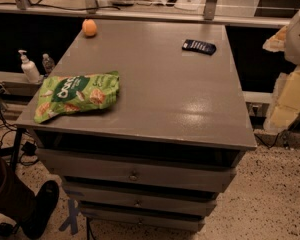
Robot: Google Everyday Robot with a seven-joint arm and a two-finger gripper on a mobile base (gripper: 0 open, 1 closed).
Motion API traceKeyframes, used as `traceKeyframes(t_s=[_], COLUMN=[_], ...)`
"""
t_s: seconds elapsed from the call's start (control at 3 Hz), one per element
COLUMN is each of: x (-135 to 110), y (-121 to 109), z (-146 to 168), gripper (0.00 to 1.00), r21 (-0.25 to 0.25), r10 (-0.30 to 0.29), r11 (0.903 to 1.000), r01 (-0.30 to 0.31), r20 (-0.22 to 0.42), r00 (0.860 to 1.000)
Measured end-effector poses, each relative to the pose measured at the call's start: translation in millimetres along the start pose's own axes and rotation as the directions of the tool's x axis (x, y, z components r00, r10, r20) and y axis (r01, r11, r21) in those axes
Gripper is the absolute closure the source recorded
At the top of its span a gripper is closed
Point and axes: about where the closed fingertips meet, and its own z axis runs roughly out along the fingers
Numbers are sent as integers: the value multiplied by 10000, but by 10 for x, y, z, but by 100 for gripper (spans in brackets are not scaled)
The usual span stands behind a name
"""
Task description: Move rxbar blueberry near green rice chip bag
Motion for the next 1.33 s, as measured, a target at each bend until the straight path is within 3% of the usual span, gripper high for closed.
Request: traceKeyframes(t_s=[0.33, 0.67, 1.0, 1.33], x=[-1, -37, -105, -251], y=[-2, -105, -308, -640], z=[0, 50, 296, 588], gripper=[0, 0, 0, 0], r21=[5, 187, 315, 400], r10=[2, 121, 599, 1187], r11=[10000, 9997, 9973, 9901], r01=[-2, -132, -658, -1347], r20=[9, 576, 1618, 2758], r00=[10000, 9983, 9850, 9539])
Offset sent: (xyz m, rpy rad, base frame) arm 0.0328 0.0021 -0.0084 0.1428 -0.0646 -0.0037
